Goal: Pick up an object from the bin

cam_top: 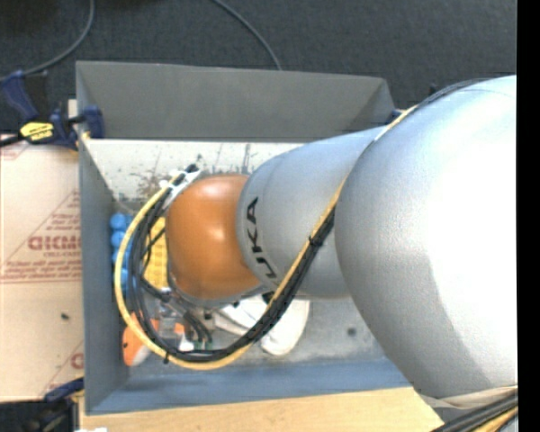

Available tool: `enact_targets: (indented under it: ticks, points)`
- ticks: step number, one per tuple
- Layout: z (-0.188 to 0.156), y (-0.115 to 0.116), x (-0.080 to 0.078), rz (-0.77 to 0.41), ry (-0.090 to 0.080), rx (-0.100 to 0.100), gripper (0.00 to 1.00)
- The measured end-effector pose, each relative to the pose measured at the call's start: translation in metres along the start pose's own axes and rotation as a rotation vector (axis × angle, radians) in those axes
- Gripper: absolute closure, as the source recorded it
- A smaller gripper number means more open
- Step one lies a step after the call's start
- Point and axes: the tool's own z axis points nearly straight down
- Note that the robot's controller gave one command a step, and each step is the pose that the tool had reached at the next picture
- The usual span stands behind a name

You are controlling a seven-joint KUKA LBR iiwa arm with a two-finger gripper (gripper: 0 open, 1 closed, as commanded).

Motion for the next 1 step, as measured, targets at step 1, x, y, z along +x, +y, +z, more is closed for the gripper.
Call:
enact_targets:
  ticks: [1]
  points:
    - [-0.0144,-0.0003,0.0003,0.000,0.002,0.001,1.00]
